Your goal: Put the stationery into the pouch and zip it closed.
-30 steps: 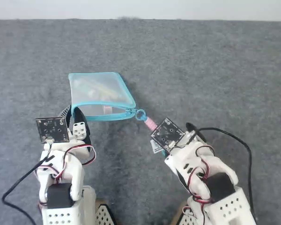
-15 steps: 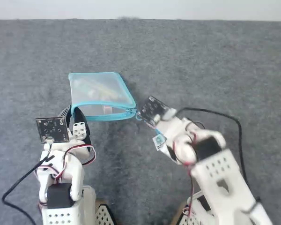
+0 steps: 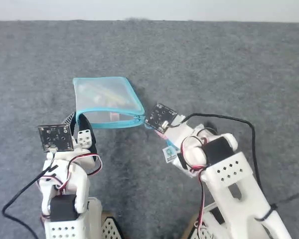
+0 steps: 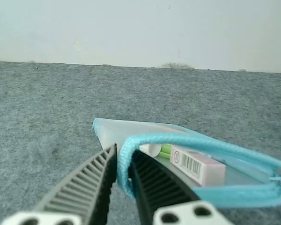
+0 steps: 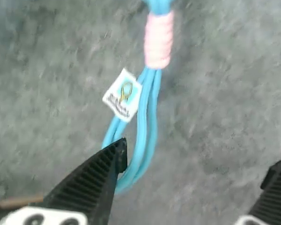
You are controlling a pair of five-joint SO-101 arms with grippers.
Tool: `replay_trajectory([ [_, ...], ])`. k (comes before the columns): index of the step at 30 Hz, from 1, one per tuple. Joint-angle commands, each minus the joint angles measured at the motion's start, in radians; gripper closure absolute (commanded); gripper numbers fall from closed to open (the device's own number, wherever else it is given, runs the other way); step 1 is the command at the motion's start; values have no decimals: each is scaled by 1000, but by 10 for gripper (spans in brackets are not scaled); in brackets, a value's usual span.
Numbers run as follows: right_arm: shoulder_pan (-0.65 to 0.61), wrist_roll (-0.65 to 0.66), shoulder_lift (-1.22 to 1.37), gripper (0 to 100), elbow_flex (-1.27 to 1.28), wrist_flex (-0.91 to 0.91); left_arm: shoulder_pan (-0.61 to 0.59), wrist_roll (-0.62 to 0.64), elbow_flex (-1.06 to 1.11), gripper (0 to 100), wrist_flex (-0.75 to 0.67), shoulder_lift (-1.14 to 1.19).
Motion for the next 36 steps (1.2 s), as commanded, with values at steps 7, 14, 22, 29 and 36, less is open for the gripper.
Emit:
replay_trajectory([
  [7, 25, -40, 197, 638, -80, 97, -5, -14, -16, 988, -41, -18],
  [14, 68, -126, 289, 638, -78, -107, -6, -14, -16, 988, -40, -18],
  [22, -50, -169, 341, 636, -78, -96, -6, -14, -16, 988, -41, -20],
  [29, -82, -150, 334, 563, -71, -406, -6, -14, -16, 988, -41, -20],
  [36, -209, -262, 334, 541, 61, -728, -6, -14, -15, 988, -41, -20],
])
